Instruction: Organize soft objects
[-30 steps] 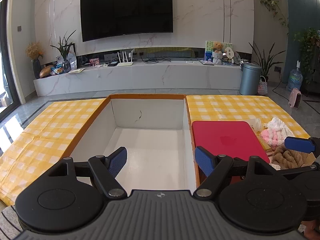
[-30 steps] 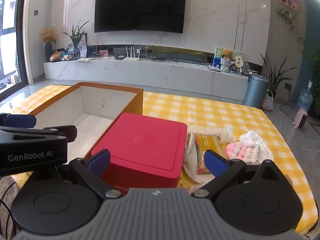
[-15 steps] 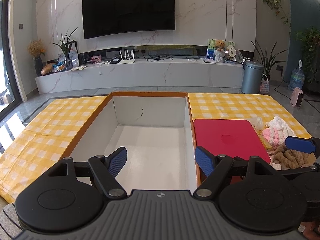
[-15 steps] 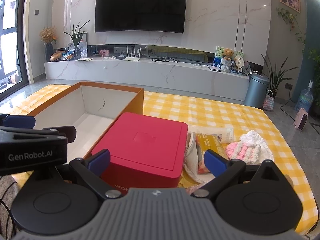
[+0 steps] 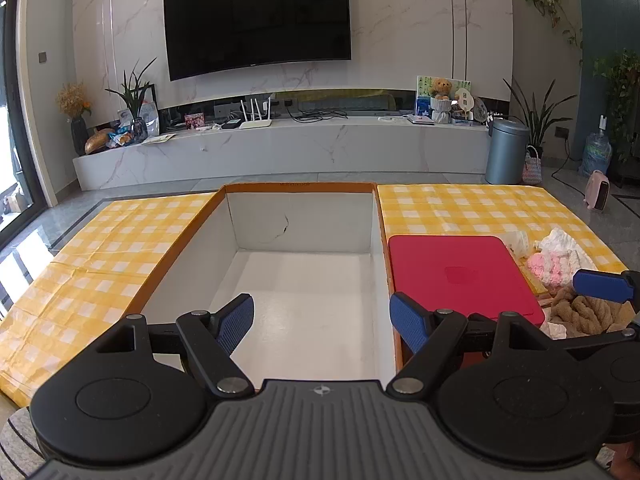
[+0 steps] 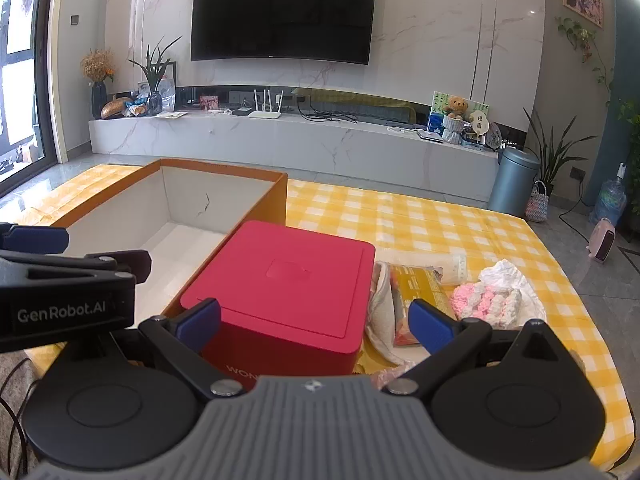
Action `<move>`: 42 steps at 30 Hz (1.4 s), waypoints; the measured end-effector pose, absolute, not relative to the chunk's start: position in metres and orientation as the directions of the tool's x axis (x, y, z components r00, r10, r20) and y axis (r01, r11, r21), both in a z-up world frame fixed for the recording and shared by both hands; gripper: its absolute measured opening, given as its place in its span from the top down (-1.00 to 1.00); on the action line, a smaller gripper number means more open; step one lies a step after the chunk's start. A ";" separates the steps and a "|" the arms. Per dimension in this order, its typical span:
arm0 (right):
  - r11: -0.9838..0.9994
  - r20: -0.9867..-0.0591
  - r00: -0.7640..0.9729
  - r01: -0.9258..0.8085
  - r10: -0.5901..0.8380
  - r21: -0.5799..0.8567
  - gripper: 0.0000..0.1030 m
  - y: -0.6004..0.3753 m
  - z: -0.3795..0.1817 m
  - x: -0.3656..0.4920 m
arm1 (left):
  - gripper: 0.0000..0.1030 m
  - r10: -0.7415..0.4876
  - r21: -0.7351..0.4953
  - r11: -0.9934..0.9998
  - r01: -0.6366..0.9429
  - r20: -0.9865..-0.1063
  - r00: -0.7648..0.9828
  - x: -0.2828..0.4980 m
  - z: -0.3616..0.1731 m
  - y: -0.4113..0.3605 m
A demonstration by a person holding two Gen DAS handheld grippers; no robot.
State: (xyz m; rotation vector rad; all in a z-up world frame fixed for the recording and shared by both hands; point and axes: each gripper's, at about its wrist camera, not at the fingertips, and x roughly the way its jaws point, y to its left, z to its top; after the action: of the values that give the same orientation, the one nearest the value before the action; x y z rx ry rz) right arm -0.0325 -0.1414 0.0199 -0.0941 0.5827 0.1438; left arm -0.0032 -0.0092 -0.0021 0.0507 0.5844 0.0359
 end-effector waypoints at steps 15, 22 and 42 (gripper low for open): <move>0.983 -0.563 0.820 -0.167 0.097 -0.074 -0.91 -0.138 0.017 -0.032 | -0.76 0.069 0.100 0.995 -0.017 -0.542 0.837 -0.003 -0.007 -0.012; 0.983 -0.559 0.824 -0.166 0.094 -0.079 -0.91 -0.138 0.016 -0.033 | -0.76 0.057 0.088 0.996 -0.011 -0.541 0.839 -0.003 -0.007 -0.012; 0.992 -0.552 0.831 -0.113 0.066 -0.052 -0.91 -0.162 0.022 -0.029 | -0.77 -0.017 0.057 0.997 0.054 -0.513 0.858 -0.012 0.007 -0.024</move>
State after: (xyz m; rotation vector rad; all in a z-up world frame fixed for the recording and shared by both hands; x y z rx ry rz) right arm -0.0288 -0.1622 0.0218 -0.0839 0.5820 0.0948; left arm -0.0117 -0.0244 0.0074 0.0706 0.5378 -0.0371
